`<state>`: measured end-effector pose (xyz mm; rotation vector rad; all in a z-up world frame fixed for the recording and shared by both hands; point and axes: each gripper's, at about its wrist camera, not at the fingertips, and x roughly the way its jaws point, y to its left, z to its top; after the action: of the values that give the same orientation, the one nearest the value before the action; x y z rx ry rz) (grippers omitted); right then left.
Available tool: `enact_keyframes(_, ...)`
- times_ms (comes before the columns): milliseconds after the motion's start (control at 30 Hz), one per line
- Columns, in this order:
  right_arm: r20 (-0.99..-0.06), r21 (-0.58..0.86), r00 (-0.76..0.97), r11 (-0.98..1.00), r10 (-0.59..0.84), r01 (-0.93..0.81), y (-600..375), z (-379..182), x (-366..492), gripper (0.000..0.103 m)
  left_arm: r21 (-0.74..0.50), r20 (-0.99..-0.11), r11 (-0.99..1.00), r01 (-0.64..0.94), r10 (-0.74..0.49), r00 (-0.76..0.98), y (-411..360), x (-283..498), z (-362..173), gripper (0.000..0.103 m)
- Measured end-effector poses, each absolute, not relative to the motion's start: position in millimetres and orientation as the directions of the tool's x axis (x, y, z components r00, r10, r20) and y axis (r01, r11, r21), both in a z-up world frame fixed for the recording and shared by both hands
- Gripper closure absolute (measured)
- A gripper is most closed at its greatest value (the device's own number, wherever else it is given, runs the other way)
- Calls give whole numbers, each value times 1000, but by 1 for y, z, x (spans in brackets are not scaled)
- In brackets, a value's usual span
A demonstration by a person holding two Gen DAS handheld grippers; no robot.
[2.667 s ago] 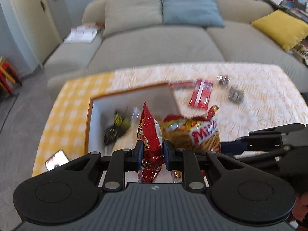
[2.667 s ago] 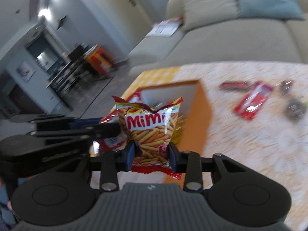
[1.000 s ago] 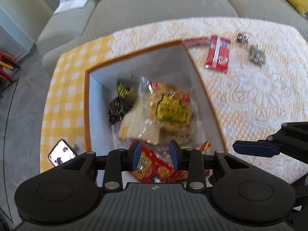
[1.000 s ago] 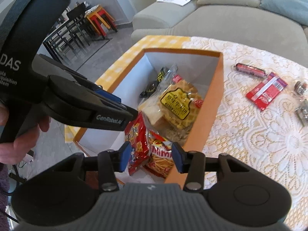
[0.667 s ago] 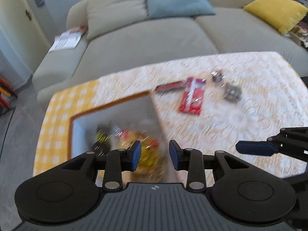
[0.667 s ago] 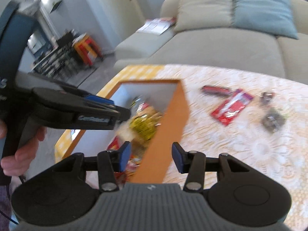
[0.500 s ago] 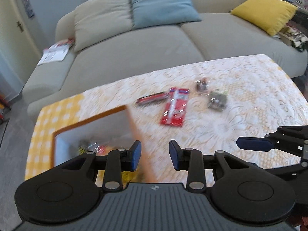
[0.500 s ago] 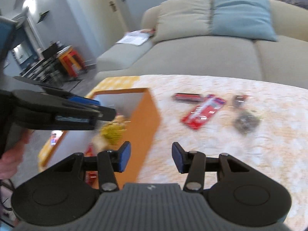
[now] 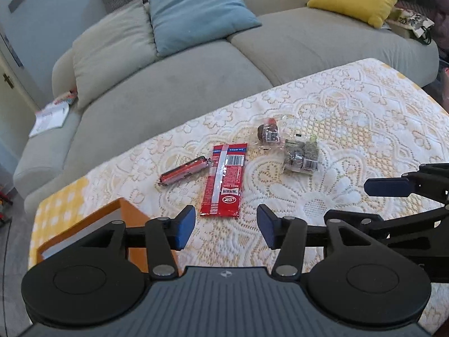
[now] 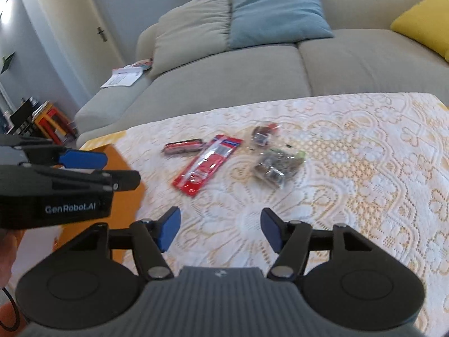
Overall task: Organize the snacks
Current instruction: 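Move both grippers back over the table toward the clear snack bags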
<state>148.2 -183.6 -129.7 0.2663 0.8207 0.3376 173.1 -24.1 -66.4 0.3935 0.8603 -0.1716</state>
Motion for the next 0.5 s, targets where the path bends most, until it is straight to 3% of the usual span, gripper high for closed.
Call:
enact_keyframes(200,-667,369,652,920,361,-131,-193,-149,185,41,185,-795,946,265,-14,606,-17,209,-80,43)
enact_keyframes(500,-691,429,640,903,337,-12,-192,-176,238,40,179,-810,954,241,4,586,-23,257,-105,45)
